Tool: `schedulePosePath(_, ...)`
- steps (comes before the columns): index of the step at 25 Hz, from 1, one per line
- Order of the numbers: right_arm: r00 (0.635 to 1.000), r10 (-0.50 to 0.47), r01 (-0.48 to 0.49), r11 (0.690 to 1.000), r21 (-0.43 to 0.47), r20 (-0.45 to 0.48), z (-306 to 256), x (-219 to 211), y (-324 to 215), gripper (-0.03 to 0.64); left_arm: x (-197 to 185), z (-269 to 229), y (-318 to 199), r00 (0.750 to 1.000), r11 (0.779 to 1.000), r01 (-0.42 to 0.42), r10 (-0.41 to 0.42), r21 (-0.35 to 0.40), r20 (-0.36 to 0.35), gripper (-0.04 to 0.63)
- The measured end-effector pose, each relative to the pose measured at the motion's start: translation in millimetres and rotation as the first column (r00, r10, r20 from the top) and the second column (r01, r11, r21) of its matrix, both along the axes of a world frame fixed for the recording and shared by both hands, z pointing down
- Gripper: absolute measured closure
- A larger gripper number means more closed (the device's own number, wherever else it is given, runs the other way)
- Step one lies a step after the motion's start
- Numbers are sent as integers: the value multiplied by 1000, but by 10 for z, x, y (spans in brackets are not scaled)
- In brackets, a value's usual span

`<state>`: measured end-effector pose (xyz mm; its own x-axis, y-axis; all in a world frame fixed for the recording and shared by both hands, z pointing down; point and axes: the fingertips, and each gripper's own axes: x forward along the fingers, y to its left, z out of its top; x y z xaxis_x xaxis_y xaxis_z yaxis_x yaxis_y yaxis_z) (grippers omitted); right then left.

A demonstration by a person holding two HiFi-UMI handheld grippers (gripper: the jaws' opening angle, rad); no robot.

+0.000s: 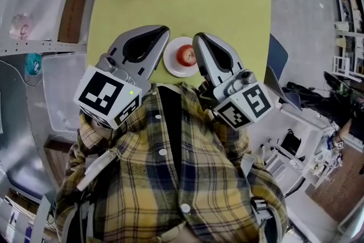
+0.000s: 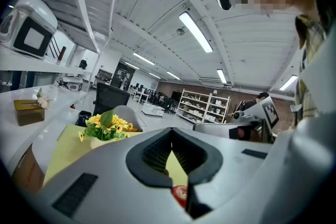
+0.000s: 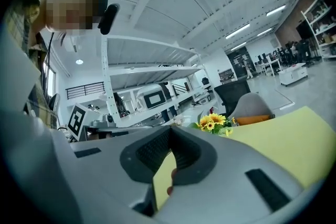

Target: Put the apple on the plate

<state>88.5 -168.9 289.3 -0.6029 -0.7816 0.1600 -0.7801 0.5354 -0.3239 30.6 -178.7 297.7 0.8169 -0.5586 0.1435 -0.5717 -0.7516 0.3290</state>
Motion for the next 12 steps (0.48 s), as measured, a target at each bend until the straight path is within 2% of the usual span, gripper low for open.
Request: schedulePosePath(12,997,7,-10,999,-33,-80,117,68,14,621,11,27,21,1000,1000,-5,5,-5,8,588)
